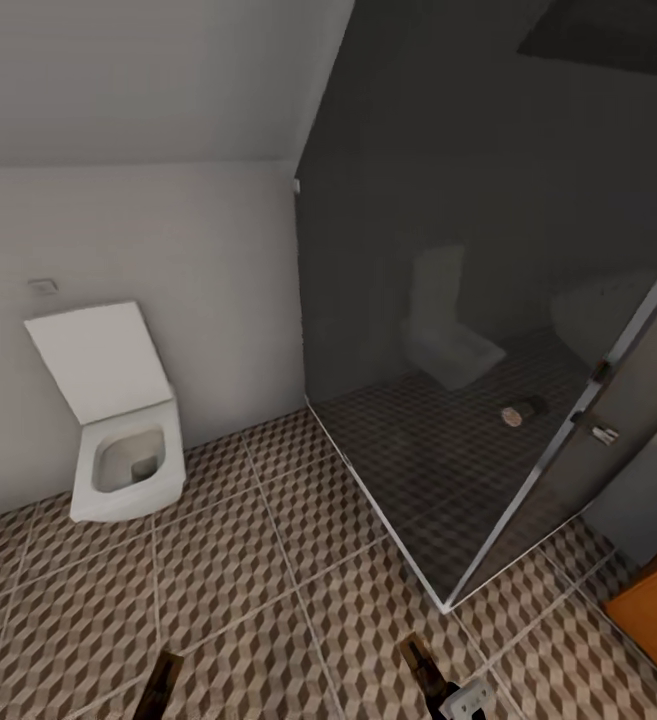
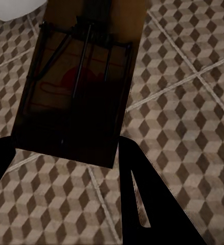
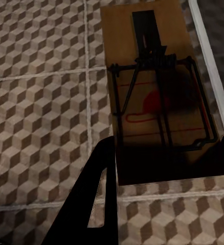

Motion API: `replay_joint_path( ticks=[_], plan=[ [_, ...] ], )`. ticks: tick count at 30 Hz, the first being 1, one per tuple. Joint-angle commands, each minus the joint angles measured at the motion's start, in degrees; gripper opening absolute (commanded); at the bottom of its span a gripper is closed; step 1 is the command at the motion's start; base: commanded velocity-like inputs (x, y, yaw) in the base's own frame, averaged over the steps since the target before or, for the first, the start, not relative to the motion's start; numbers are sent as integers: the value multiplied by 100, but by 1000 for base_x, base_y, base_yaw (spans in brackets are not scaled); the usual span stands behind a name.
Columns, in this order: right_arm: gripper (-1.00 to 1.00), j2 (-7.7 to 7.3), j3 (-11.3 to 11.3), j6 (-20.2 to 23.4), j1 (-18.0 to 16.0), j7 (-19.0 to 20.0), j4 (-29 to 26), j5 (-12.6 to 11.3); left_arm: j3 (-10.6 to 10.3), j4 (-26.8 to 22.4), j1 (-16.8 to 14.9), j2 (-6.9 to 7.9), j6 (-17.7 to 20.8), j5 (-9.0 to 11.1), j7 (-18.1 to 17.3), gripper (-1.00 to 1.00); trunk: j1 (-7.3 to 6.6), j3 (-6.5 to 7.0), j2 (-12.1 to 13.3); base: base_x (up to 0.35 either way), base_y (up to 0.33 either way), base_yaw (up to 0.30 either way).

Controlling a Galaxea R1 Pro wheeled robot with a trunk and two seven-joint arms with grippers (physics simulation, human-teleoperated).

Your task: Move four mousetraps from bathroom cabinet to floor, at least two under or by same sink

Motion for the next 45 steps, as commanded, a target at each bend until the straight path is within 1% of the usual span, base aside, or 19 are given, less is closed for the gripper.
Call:
replay_joint_path(
  ticks=[1,18,39,45],
  plan=[
    [-100,-2,-5,-16,-2,-8,0,36,-36,10,-4,-4,-3,-52,81,-100,0,-8,-4,0,0,278],
    [-100,3,-5,-16,-2,-8,0,36,-36,10,-4,-4,3,-52,81,-100,0,-50,-4,0,0,278],
    [-100,-2,-5,-16,-2,-6,0,36,-36,10,-4,-4,0,-52,81,-100,0,-53,-4,0,0,277],
    [-100,-2,-5,-20,-1,-3,0,36,-36,10,-4,-4,0,-52,81,-100,0,-53,-4,0,0,118]
  ],
)
